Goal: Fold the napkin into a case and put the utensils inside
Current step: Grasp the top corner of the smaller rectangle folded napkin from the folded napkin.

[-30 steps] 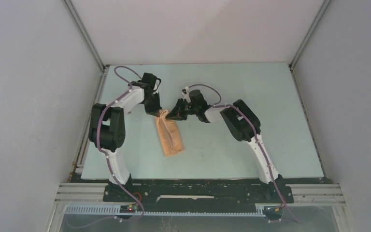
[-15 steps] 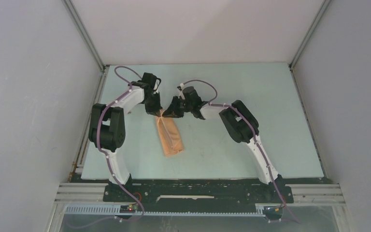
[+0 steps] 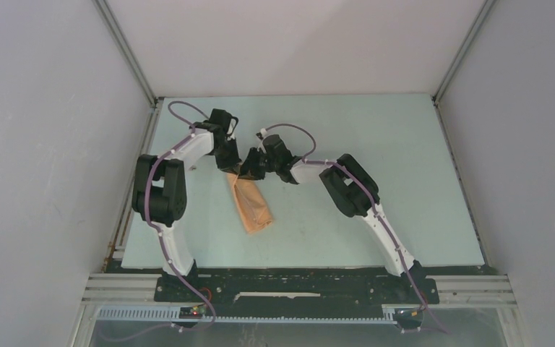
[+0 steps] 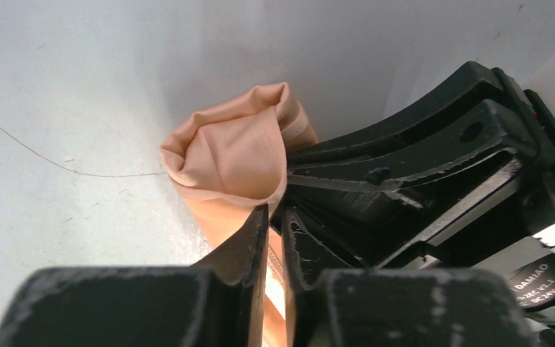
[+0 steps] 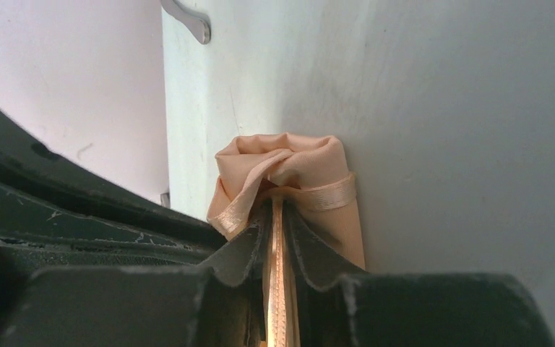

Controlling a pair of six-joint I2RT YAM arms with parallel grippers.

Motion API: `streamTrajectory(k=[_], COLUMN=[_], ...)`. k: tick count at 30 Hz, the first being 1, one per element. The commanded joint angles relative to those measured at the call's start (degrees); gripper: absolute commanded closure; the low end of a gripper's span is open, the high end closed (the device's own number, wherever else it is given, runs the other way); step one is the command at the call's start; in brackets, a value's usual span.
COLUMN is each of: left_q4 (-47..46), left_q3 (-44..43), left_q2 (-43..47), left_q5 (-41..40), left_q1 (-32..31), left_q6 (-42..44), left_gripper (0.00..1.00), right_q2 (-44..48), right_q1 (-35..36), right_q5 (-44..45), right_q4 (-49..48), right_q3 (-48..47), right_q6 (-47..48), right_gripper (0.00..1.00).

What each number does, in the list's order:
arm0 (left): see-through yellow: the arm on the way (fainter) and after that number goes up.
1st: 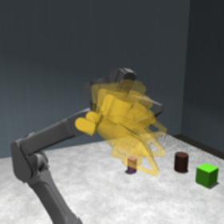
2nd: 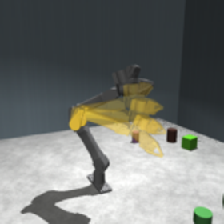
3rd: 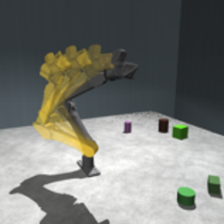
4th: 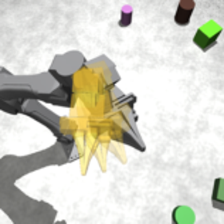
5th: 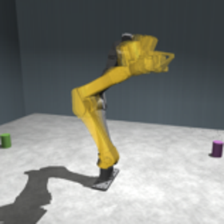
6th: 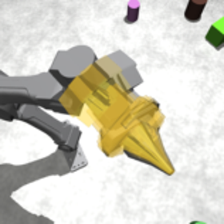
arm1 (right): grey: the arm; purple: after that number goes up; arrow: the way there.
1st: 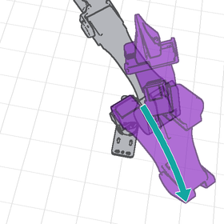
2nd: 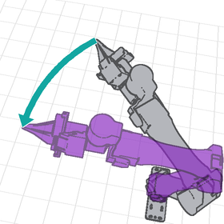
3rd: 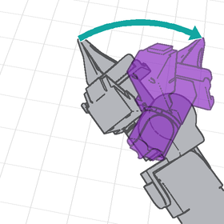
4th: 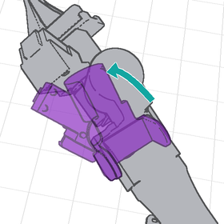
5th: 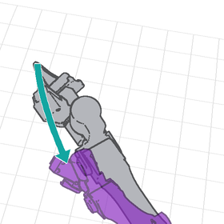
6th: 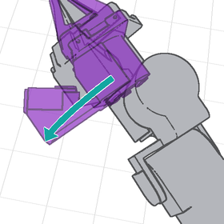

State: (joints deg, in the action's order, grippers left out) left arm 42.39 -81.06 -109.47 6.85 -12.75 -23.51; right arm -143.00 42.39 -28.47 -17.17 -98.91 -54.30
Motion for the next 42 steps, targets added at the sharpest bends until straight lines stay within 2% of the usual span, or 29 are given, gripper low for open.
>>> streamTrajectory(k=[1,4,8,14,16,18,21,25,40,42], left_q4=[-2.8,-4.2,-6.3,-9.1,-10.5,-11.2,-10.1,-12.3,-14.6,-15.6], left_q3=[1.6,3.3,6.0,9.9,11.5,11.9,8.6,8.1,10.6,12.1], left_q2=[0.4,3.0,7.6,15.5,17.0,16.2,9.8,4.8,0.8,0.4], left_q5=[2.1,1.6,1.2,0.7,0.3,1.0,5.1,6.5,6.9,7.2], left_q1=[1.4,2.8,4.2,4.7,5.6,6.9,7.7,7.6,7.0,7.0], left_q6=[-3.6,-4.8,-5.3,-6.3,-7.1,-8.0,-8.8,-9.9,-10.4,-10.8], left_gripper=[0.75,0.61,0.5,0.47,0.55,0.82,0.99,1.0,1.0,1.0], right_q2=[-1.4,-0.8,-0.8,-0.7,-0.6,-0.4,-0.4,-0.5,0.1,0.2], right_q1=[0.1,0.1,0.0,-0.1,-0.2,-0.2,-0.2,-0.2,-0.1,-0.3], right_q5=[2.3,2.9,2.7,2.5,2.6,2.8,3.1,3.0,3.1,3.4], right_q4=[-5.5,-4.6,-5.0,-4.5,-4.4,-4.3,-4.1,-3.2,-0.4,4.2], right_q3=[1.4,2.0,2.3,2.1,2.3,2.4,2.5,1.9,1.0,-1.0], right_q6=[-3.6,-3.9,-4.1,-3.8,-3.8,-3.8,-4.0,-4.1,-3.2,-2.2], right_gripper=[0.82,0.82,0.83,0.85,0.85,0.86,0.9,1.0,1.0,1.0])
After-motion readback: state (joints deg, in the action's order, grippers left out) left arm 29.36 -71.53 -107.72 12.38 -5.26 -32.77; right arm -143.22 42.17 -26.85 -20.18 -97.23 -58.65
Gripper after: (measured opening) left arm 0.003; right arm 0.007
